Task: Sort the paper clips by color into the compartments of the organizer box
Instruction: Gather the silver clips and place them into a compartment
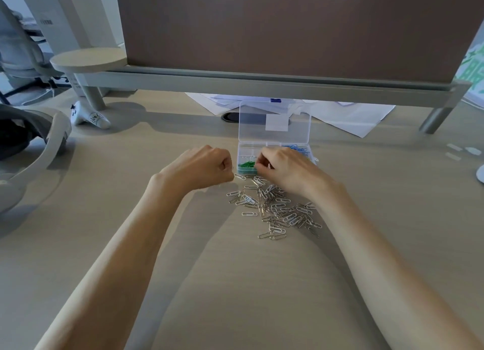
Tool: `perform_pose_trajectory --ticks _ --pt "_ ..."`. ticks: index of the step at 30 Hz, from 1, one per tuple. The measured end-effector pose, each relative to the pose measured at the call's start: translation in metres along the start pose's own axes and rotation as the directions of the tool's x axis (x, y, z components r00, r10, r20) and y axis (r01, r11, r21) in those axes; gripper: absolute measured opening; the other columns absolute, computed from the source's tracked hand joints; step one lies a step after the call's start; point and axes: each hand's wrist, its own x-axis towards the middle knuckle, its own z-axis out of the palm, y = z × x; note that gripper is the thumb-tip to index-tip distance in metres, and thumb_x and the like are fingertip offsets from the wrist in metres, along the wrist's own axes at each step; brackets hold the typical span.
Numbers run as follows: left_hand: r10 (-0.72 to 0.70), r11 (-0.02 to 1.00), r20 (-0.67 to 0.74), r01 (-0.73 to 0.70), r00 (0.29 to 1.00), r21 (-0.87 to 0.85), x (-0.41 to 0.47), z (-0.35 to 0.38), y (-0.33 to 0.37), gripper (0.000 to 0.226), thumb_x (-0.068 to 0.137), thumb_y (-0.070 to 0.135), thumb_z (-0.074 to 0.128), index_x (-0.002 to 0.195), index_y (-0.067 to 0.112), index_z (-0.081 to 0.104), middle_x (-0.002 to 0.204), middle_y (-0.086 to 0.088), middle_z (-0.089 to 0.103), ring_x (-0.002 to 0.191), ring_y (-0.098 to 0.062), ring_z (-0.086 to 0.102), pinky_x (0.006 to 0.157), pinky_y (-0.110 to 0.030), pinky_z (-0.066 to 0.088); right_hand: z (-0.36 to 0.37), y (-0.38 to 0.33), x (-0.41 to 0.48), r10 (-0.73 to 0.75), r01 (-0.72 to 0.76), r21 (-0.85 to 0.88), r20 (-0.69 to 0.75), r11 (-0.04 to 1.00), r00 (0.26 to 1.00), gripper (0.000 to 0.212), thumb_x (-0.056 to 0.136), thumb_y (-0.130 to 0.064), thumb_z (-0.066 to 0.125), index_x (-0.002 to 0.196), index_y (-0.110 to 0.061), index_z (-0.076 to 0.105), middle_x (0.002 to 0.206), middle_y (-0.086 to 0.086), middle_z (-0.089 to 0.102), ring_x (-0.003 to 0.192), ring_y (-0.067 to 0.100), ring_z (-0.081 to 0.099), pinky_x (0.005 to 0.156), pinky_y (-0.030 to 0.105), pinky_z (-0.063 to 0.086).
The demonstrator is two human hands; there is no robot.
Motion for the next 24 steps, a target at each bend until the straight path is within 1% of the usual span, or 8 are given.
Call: perform_pose_trajectory --ticks 4,8,10,12,15,18,21,24 --pt "-0.016 0.979 -0.028 0.01 0.999 -0.203 0.005 0.0 -0.002 0.009 0.094 0.027 0.054 0.096 0.021 0.06 0.092 0.008 0.064 0.075 -0.015 0.054 0.066 -0.026 0.035 0.001 0.012 0.003 0.009 -0.002 0.09 -0.081 0.996 0.997 0.015 0.1 -0.025 0.049 0.103 -0.015 0.061 0.1 -0.006 0.062 0.09 0.015 0.058 0.075 0.032 0.044" --pt "-0.049 0.946 -0.207 -0.022 0.977 -0.325 0.015 0.009 0.002 0.016 0.096 0.017 0.053 0.102 0.014 0.068 0.09 0.006 0.064 0.074 -0.012 0.051 0.068 -0.02 0.032 0.007 0.02 0.009 0.013 0.011 0.162 -0.146 0.987 0.989 0.023 0.094 0.001 0.051 0.106 -0.011 0.067 0.107 0.002 0.063 0.092 0.009 0.058 0.079 0.019 0.04" --pt "-0.1 0.924 -0.295 -0.021 0.95 -0.382 0.024 0.017 0.005 0.017 0.095 0.012 0.055 0.102 0.012 0.071 0.09 0.004 0.067 0.074 -0.01 0.053 0.067 -0.017 0.032 0.009 0.02 0.014 0.058 -0.016 0.195 -0.208 0.981 0.977 0.028 0.091 0.006 0.052 0.108 -0.01 0.069 0.109 0.005 0.066 0.094 0.01 0.06 0.084 0.021 0.044" --pt "-0.139 0.915 -0.331 -0.007 0.933 -0.403 0.034 0.026 0.008 0.017 0.093 0.011 0.058 0.102 0.012 0.073 0.096 0.0 0.072 0.084 -0.015 0.06 0.071 -0.019 0.036 0.012 0.018 0.022 0.114 -0.053 0.214 -0.286 0.976 0.951 0.023 0.092 -0.001 0.057 0.106 -0.012 0.071 0.106 0.004 0.071 0.097 0.017 0.064 0.088 0.031 0.05" --pt "-0.175 0.917 -0.308 0.041 0.935 -0.396 0.048 0.035 0.012 0.019 0.092 0.016 0.06 0.104 0.018 0.074 0.102 -0.001 0.073 0.094 -0.021 0.064 0.08 -0.029 0.048 0.018 0.016 0.037 0.179 -0.123 0.182 -0.334 0.976 0.925 0.017 0.092 -0.013 0.061 0.104 -0.018 0.073 0.103 0.002 0.073 0.096 0.021 0.066 0.085 0.038 0.053" --pt "-0.176 0.928 -0.271 0.068 0.946 -0.366 0.058 0.035 0.011 0.019 0.093 0.026 0.059 0.106 0.026 0.072 0.103 0.005 0.072 0.095 -0.02 0.063 0.083 -0.037 0.052 0.023 0.017 0.048 0.182 -0.153 0.124 -0.275 0.98 0.944 0.02 0.092 -0.014 0.06 0.107 -0.019 0.073 0.106 0.004 0.073 0.1 0.025 0.065 0.085 0.041 0.053" --pt "-0.085 0.959 -0.178 0.032 0.98 -0.283 0.054 0.027 0.008 0.026 0.093 0.036 0.059 0.116 0.027 0.067 0.109 0.008 0.068 0.095 -0.015 0.06 0.086 -0.035 0.05 0.023 0.019 0.047 0.15 -0.132 0.087 -0.249 0.987 0.957 0.022 0.092 -0.014 0.06 0.11 -0.017 0.072 0.108 0.005 0.072 0.099 0.023 0.065 0.087 0.04 0.052" --pt "0.022 0.97 -0.057 -0.035 0.998 -0.24 0.037 0.01 0.001 0.021 0.089 0.031 0.065 0.11 0.028 0.065 0.099 0.012 0.063 0.082 -0.01 0.055 0.079 -0.027 0.042 0.009 0.014 0.036 0.082 -0.059 0.162 -0.14 0.985 0.987 0.018 0.089 -0.014 0.064 0.104 -0.018 0.073 0.097 -0.003 0.071 0.078 0.006 0.06 0.077 0.027 0.048"
